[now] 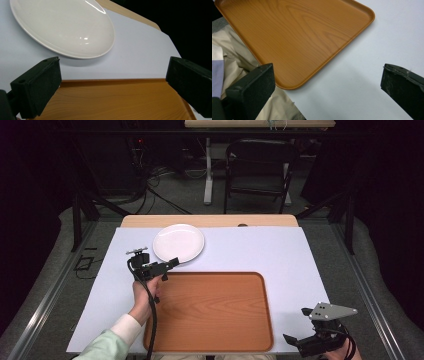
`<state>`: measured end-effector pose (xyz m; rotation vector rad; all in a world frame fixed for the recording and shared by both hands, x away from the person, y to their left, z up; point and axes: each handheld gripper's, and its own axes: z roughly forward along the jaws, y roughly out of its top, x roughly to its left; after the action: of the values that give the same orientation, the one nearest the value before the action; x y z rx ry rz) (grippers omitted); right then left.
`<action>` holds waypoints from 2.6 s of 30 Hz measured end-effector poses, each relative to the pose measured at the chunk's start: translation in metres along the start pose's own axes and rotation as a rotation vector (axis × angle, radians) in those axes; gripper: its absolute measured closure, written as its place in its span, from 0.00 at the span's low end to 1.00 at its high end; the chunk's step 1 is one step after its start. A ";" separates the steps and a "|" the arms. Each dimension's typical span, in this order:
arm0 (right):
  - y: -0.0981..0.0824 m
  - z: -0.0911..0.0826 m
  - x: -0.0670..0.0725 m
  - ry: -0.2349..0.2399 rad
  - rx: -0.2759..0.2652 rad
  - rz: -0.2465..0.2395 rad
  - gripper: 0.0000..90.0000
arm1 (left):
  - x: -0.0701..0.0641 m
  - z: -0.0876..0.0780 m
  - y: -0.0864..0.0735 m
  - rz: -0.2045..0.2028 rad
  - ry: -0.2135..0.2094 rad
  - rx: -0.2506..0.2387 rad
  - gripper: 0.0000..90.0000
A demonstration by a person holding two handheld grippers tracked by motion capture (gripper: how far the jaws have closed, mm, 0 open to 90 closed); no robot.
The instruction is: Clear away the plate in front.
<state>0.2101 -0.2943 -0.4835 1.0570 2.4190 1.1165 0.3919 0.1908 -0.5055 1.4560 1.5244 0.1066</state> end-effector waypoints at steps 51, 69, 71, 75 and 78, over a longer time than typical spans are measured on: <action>0.000 0.001 -0.001 0.024 0.002 -0.009 0.00 | 0.042 0.071 0.004 -0.605 0.198 -0.162 0.43; 0.001 0.002 -0.001 0.026 0.000 -0.008 0.00 | 0.056 0.074 0.000 -0.652 0.184 -0.176 0.79; 0.001 0.002 -0.001 0.026 0.002 -0.007 0.00 | 0.058 0.074 0.000 -0.639 0.182 -0.166 0.84; 0.001 0.002 -0.001 0.027 0.003 -0.005 0.00 | 0.059 0.075 0.001 -0.619 0.178 -0.153 0.87; 0.001 0.002 -0.001 0.027 0.004 -0.004 0.00 | 0.062 0.074 0.001 -0.629 0.161 -0.146 0.88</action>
<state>0.2127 -0.2934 -0.4844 1.0440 2.4445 1.1321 0.4557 0.2006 -0.5776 0.8186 1.9946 -0.0449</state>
